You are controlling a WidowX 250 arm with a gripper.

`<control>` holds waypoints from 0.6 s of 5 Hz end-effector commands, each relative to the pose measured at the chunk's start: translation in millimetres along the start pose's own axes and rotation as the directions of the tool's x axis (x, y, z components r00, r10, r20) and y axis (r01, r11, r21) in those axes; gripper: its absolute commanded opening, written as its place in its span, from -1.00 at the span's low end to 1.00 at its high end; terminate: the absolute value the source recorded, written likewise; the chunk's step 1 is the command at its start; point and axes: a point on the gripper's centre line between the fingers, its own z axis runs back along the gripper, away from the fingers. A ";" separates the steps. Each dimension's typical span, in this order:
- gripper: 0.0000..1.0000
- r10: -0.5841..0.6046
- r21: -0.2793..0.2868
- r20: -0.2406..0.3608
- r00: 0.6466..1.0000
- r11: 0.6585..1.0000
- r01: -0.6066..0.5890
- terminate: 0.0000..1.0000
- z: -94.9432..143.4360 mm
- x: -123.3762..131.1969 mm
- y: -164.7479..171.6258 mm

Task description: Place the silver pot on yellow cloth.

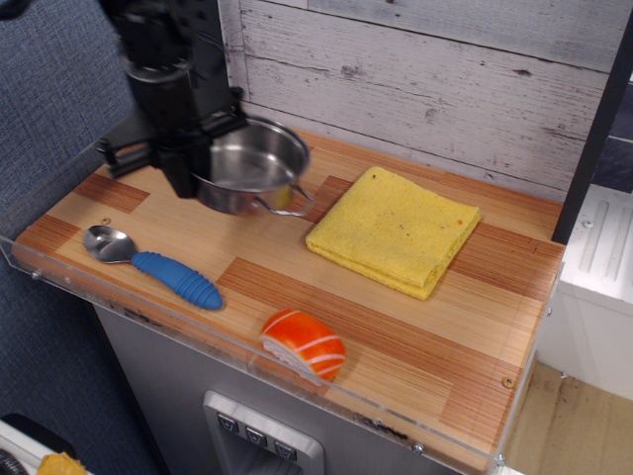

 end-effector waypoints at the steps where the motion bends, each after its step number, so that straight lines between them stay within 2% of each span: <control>1: -1.00 0.078 -0.120 0.024 0.997 0.990 -0.075 -1.00 16.5 -33.8 -35.1; 3: -1.00 0.073 -0.097 -0.031 0.997 0.992 -0.076 -1.00 -3.7 -66.1 -85.0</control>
